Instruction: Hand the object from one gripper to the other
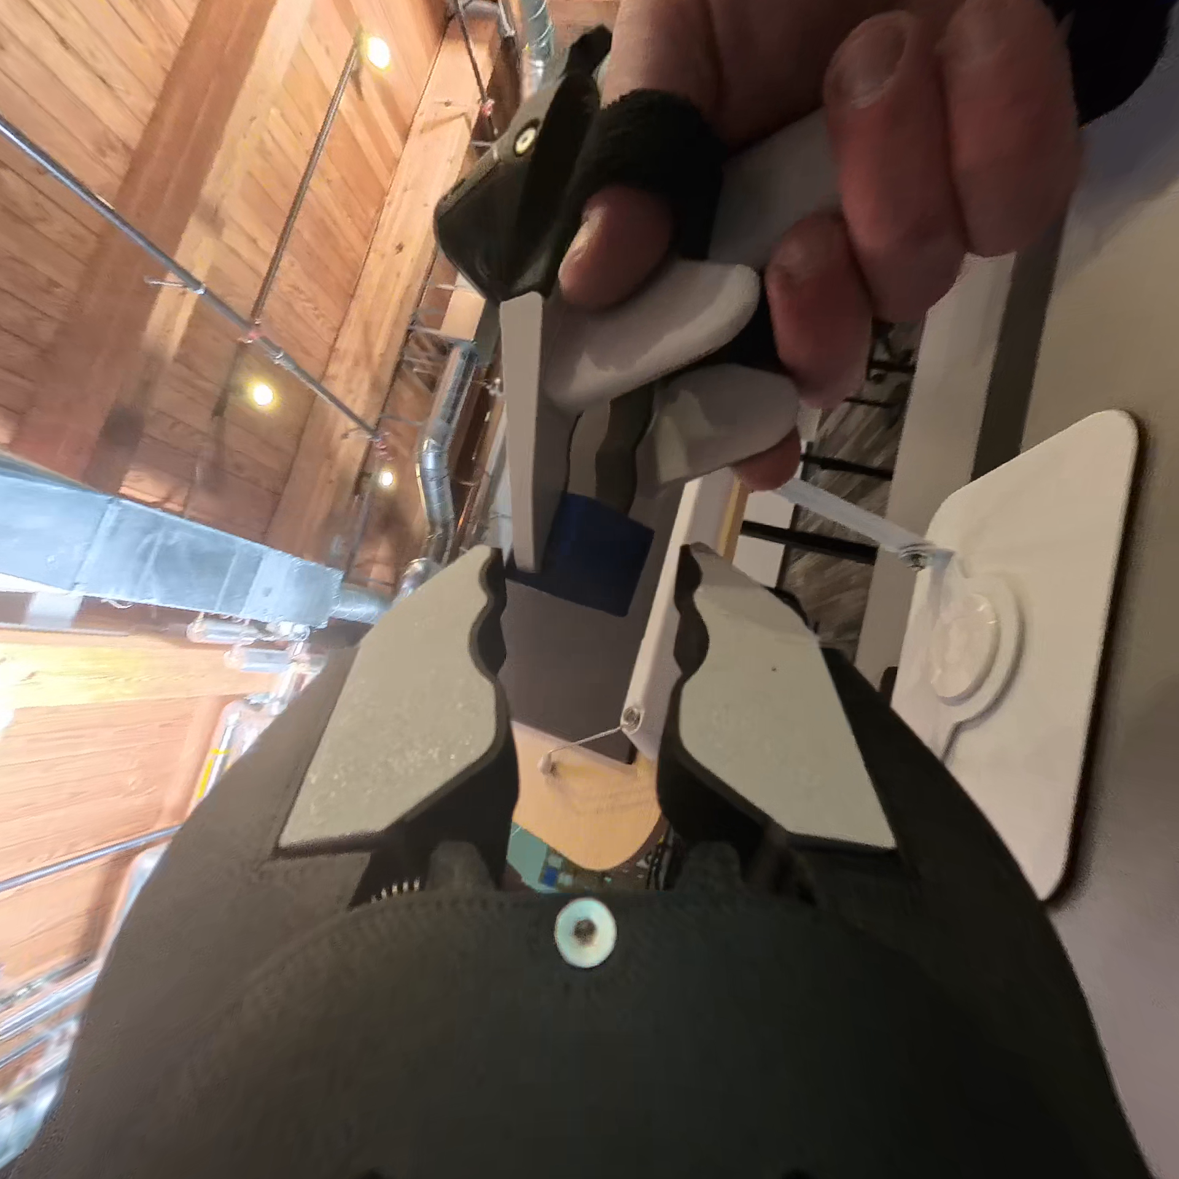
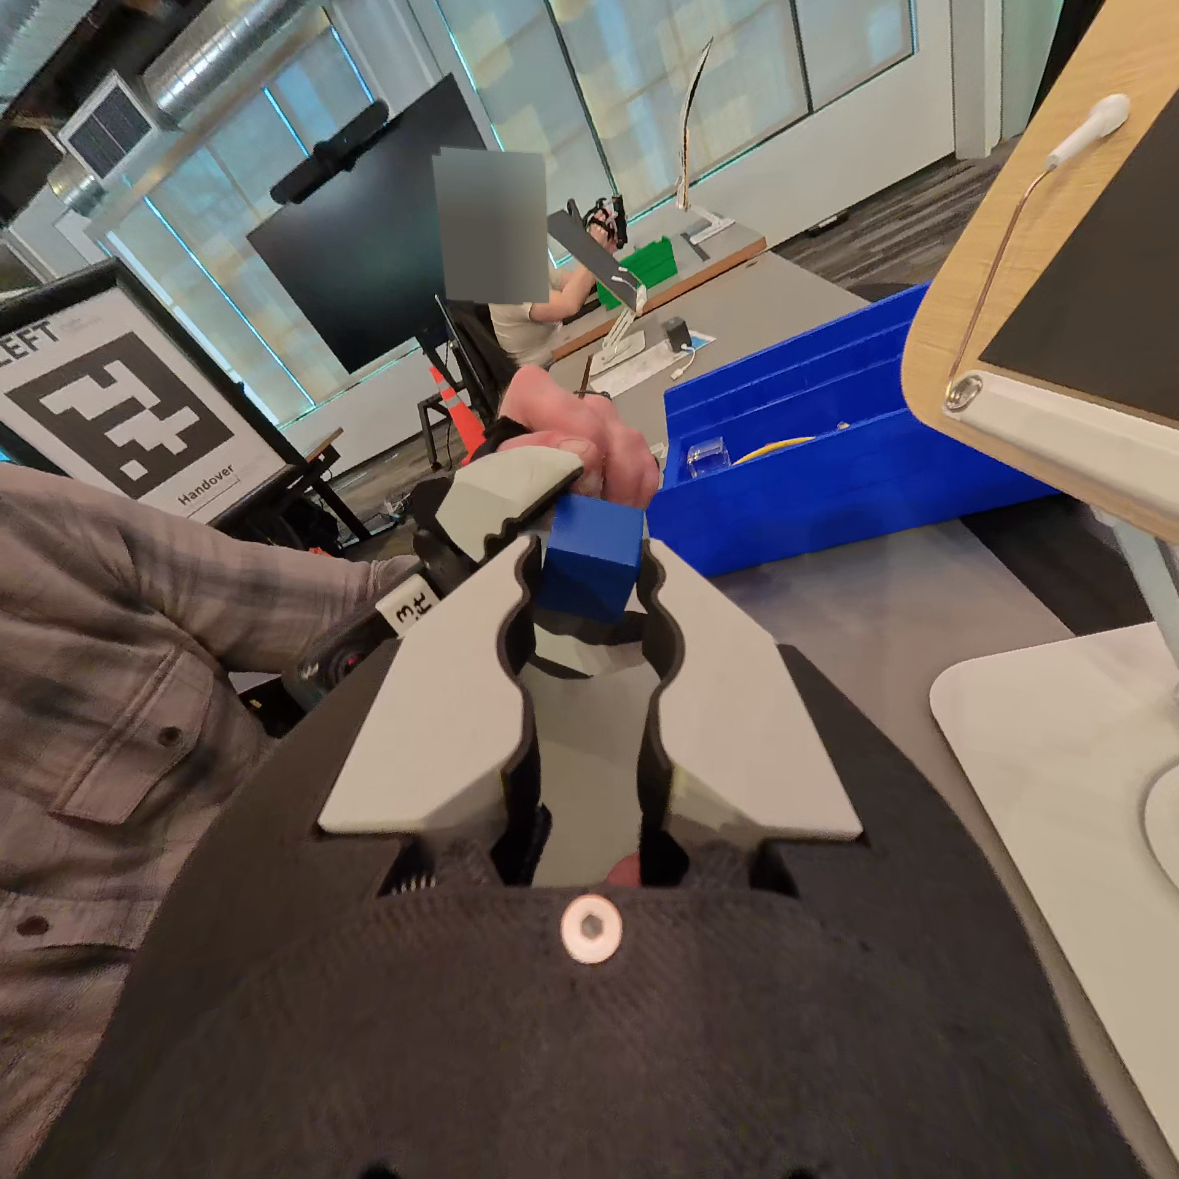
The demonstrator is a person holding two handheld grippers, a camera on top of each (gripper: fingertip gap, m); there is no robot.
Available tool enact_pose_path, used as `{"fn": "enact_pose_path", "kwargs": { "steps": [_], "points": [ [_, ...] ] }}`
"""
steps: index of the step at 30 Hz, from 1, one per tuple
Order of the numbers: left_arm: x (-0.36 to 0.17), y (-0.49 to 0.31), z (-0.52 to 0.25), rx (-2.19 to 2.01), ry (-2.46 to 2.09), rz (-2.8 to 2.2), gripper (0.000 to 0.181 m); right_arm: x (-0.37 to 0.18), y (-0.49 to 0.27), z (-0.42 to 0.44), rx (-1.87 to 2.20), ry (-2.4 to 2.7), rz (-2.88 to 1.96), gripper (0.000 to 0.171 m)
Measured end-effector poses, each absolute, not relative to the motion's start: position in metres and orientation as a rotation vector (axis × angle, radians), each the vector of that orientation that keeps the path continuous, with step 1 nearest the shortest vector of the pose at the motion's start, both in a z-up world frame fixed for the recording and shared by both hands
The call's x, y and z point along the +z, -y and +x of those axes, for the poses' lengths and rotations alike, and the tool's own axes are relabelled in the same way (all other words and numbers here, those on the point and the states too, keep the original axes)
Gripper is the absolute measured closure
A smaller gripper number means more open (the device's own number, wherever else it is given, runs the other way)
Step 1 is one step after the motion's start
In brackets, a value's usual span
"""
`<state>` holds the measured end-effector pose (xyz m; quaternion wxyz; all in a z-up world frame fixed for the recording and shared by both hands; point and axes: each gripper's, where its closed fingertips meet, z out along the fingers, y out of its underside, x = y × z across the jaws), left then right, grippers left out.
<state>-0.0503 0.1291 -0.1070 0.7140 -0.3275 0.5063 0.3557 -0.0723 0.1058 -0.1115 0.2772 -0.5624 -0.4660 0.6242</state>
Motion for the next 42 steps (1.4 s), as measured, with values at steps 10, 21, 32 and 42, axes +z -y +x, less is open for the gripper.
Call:
{"fn": "enact_pose_path", "kwargs": {
  "steps": [10, 21, 32, 42],
  "points": [
    [-0.1106, -0.1246, -0.0431, 0.808, -1.173, -0.696, 0.143, -0.1175, -0.1032, -0.0702, 1.73, 1.264, -1.542, 0.145],
    [-0.1085, -0.1262, -0.0454, 0.771, -1.14, -0.736, 0.143, -0.1146, -0.1054, -0.0722, 1.718, 1.243, -1.511, 0.143],
    [-0.1066, -0.1276, -0.0489, 0.742, -1.123, -0.761, 0.144, -0.1144, -0.1066, -0.0689, 1.686, 1.263, -1.473, 0.143],
    [-0.1091, -0.1304, -0.0506, 0.712, -1.134, -0.806, 0.144, -0.1124, -0.1052, -0.063, 1.58, 1.329, -1.401, 0.123]
  ]
}}
